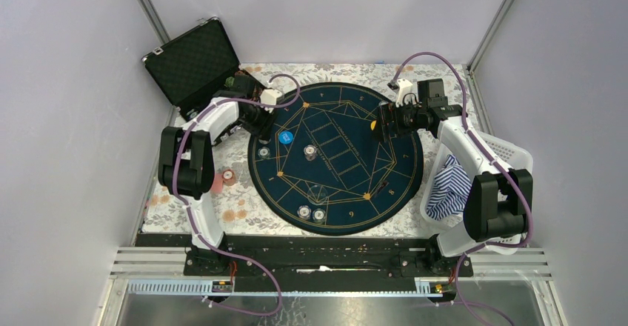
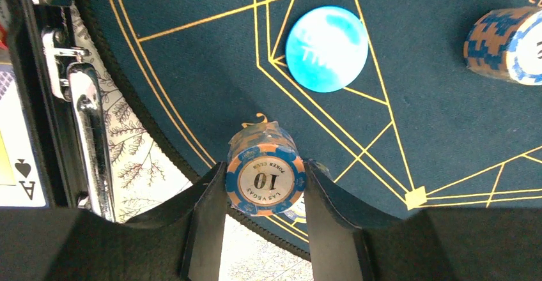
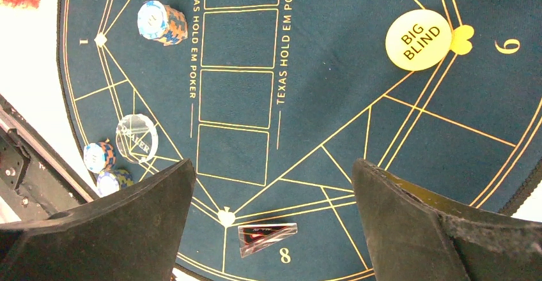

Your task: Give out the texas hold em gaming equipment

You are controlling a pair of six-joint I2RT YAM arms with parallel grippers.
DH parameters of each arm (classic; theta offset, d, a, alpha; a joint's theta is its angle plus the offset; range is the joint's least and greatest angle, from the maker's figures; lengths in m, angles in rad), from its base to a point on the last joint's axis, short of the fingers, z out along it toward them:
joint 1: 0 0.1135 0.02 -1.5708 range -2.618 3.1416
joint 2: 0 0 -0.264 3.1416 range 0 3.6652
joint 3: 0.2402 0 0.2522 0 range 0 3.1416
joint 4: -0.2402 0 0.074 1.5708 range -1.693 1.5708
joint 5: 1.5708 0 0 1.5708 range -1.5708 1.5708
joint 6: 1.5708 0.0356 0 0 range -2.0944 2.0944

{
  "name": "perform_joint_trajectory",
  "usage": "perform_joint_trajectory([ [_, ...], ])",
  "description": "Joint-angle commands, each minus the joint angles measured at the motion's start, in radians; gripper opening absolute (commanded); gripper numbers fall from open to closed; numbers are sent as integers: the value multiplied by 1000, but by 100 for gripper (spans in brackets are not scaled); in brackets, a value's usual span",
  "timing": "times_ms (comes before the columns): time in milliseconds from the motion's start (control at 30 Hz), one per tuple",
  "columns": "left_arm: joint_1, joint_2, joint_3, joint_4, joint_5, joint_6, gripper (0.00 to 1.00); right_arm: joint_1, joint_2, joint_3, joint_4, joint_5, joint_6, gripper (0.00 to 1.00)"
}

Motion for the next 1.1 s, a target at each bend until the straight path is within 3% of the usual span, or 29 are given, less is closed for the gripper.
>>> perform_joint_trajectory([
  [0,8,0,-16,65,-5,17,37,-6,0,21,-10,-3,-11,100],
  [200,9,10,-29,71,-11,22,39,-6,-3,18,-9,1,-13,100],
  [433,11,4,-49,72,-14,30,55,-6,0,19,-10,0,-11,100],
  [633,11,-10,-59,62,-8,30,62,-6,-5,19,-10,-1,-11,100],
  [800,13,-106,-2,-6,21,9,80,-5,-16,20,-7,-14,-10,100],
  [900,16,-187,40,-66,52,6,98,6,-5,37,0,-22,6,99],
  [1067,45,-297,49,-131,116,-52,99,109,59,126,-31,38,2,100],
])
